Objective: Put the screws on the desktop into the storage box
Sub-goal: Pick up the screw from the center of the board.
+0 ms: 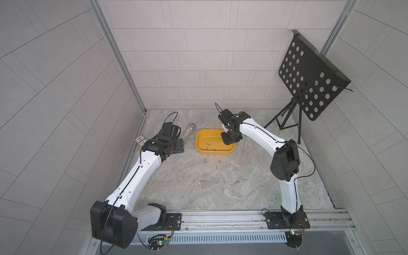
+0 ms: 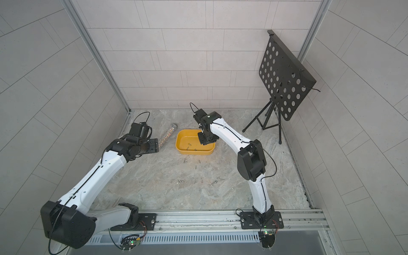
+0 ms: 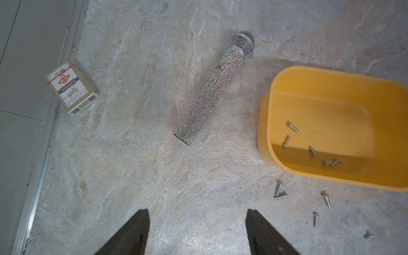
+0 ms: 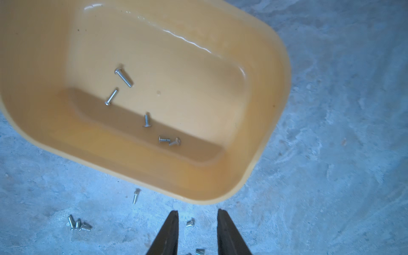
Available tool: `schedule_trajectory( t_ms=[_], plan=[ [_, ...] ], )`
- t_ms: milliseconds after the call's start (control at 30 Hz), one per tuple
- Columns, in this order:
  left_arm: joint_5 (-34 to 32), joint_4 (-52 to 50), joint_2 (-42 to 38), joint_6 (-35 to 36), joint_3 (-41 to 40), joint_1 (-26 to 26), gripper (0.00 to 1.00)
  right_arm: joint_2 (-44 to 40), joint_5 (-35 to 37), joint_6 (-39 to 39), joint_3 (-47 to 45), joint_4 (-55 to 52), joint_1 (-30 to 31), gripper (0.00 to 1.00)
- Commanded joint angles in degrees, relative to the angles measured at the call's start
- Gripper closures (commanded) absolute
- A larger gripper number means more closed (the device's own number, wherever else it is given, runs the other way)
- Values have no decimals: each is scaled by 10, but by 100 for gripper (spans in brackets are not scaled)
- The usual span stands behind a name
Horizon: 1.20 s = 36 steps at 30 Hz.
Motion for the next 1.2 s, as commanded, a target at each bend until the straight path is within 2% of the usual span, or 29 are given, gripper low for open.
schedule_trajectory(
  t_ms=[0, 233, 400, 600, 933, 1167],
  plan=[
    [20, -8, 11, 11, -1, 1, 24, -65, 27, 32, -67, 53, -7, 65],
    [35, -45, 36, -5, -2, -26, 24, -147, 38, 44, -157, 76, -15, 64],
    [-13, -78, 28, -38, -15, -90, 24, -195, 40, 47, -203, 87, -33, 63],
    [-38, -95, 28, -88, -32, -157, 24, -230, 33, 48, -244, 103, -56, 62],
    [-47, -99, 43, -163, -56, -243, 24, -270, 20, 51, -308, 127, -72, 62],
    [-63, -83, 93, -248, -85, -313, 26, -304, 17, 58, -353, 144, -77, 61]
  ],
)
